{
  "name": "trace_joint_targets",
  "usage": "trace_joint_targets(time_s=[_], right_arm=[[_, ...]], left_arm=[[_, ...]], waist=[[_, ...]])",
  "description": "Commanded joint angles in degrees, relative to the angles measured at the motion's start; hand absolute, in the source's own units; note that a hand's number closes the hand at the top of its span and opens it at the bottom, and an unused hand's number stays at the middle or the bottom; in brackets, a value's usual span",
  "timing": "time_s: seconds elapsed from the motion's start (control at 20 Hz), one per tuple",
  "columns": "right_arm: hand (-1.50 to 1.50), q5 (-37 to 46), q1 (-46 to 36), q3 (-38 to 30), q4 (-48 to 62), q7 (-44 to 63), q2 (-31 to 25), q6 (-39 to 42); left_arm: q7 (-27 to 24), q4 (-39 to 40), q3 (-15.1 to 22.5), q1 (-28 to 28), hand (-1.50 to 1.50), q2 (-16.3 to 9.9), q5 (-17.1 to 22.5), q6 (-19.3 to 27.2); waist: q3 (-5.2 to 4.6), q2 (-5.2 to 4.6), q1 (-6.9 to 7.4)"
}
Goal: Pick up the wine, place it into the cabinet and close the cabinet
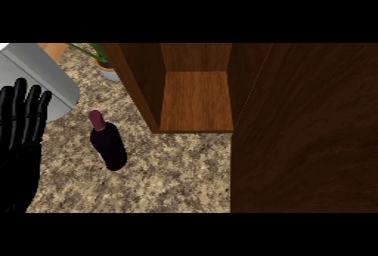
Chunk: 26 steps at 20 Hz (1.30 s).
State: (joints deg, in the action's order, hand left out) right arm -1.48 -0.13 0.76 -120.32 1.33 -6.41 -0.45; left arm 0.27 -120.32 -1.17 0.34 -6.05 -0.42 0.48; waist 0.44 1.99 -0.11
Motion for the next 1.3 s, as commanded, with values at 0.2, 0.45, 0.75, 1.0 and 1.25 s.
trace_joint_targets(time_s=[0.2,0.45,0.75,1.0,1.25], right_arm=[[-1.50,1.51,2.81,1.92,-5.52,1.52,0.67,-0.63],[-1.50,-7.42,7.13,8.12,-7.64,5.94,1.17,5.71],[-1.50,-5.69,12.60,11.65,-21.67,16.09,1.31,1.76],[-1.50,0.51,11.00,18.68,-26.96,22.91,2.96,-1.81],[-1.50,5.60,10.78,23.52,-27.78,24.40,3.60,-3.68]], left_arm=[[2.66,9.13,-0.51,-8.45,-1.50,-8.90,16.95,-18.01],[15.19,15.56,0.13,-9.95,-1.50,-11.32,32.89,-25.10],[32.00,11.58,-5.28,-17.95,-1.50,-18.81,51.07,-21.73],[35.72,14.38,-10.05,-23.91,-1.50,-22.13,56.70,-19.29],[39.28,12.61,-8.35,-24.85,-1.50,-21.64,55.88,-15.55]], waist=[[-0.58,-2.09,-2.42],[-0.44,-2.08,-2.28],[-0.43,-1.62,-0.45],[-0.47,-1.79,-0.06],[-0.45,-1.81,-0.19]])
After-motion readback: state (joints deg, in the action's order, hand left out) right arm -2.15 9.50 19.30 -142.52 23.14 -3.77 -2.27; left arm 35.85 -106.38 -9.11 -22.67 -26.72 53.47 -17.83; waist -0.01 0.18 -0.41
